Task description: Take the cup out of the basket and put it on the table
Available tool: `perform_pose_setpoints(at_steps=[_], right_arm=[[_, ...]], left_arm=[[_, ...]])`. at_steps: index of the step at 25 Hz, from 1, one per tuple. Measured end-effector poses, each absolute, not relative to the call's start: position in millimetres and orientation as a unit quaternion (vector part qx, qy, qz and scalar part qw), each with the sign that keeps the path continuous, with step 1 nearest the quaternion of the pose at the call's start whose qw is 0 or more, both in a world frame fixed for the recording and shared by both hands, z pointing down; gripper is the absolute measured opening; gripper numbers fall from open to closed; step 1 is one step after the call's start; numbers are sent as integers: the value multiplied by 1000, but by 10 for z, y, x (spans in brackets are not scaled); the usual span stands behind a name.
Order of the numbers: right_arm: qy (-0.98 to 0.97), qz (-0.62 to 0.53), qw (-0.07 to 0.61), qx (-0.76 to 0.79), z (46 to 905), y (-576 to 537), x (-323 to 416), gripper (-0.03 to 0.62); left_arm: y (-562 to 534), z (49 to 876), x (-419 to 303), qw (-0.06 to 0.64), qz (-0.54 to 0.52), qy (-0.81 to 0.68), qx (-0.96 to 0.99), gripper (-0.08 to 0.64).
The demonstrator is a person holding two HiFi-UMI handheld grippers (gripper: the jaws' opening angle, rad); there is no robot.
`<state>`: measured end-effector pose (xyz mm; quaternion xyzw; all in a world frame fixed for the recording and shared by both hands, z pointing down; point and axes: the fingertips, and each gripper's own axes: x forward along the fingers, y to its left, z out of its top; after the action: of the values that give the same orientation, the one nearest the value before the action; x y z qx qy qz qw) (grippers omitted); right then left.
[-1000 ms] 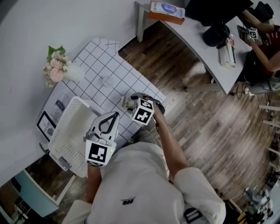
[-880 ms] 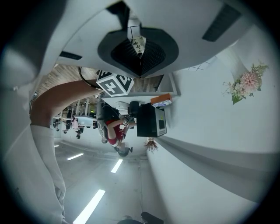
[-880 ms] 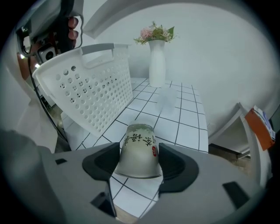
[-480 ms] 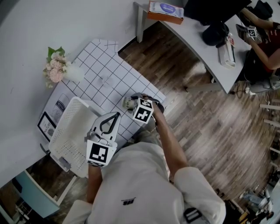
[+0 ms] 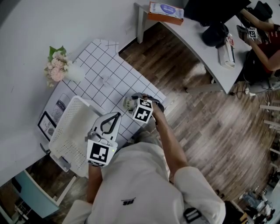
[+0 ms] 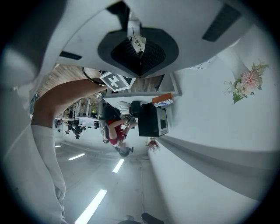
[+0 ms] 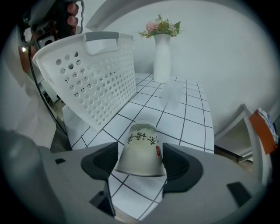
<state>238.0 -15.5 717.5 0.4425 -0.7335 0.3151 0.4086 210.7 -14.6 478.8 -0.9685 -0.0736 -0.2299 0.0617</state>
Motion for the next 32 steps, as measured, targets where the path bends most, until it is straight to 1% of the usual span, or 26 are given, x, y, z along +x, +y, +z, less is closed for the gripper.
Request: perform_pose_setpoints(at_steps=[12, 16, 19, 21, 22, 23, 25, 27, 29, 32], right_arm=[[-716, 302, 400, 486, 6956, -62, 2565, 307], [-706, 286, 375, 528, 6683, 18, 2654, 306], [-708, 269, 342, 557, 6393, 45, 2655, 300], [-711, 252, 307, 580, 6126, 26, 2643, 272], [-712, 241, 287, 594, 5967, 10, 2639, 247], [-713, 228, 265, 608, 5791, -11, 2640, 214], [-711, 199, 218, 639, 5416, -52, 2656, 126], [-709, 173, 169, 663, 5067, -65, 2668, 65], [-709, 151, 118, 679, 4773, -33, 2664, 36], [-710, 125, 55, 691, 4464, 77, 2591, 18]], left_arm=[[-121, 4746, 2072, 62, -219, -77, -971, 6], [-99, 4716, 2064, 63, -212, -80, -972, 6], [-92, 4695, 2057, 63, -206, -81, -973, 6], [-93, 4670, 2053, 61, -200, -80, -975, 6], [-95, 4651, 2052, 59, -195, -80, -976, 6], [-99, 4627, 2052, 56, -188, -79, -977, 6], [-116, 4556, 2049, 46, -170, -74, -982, 6], [-153, 4446, 2038, 28, -146, -62, -987, 6], [-195, 4318, 2015, 5, -123, -49, -991, 6], [-217, 4168, 1953, -22, -92, -46, -994, 6]])
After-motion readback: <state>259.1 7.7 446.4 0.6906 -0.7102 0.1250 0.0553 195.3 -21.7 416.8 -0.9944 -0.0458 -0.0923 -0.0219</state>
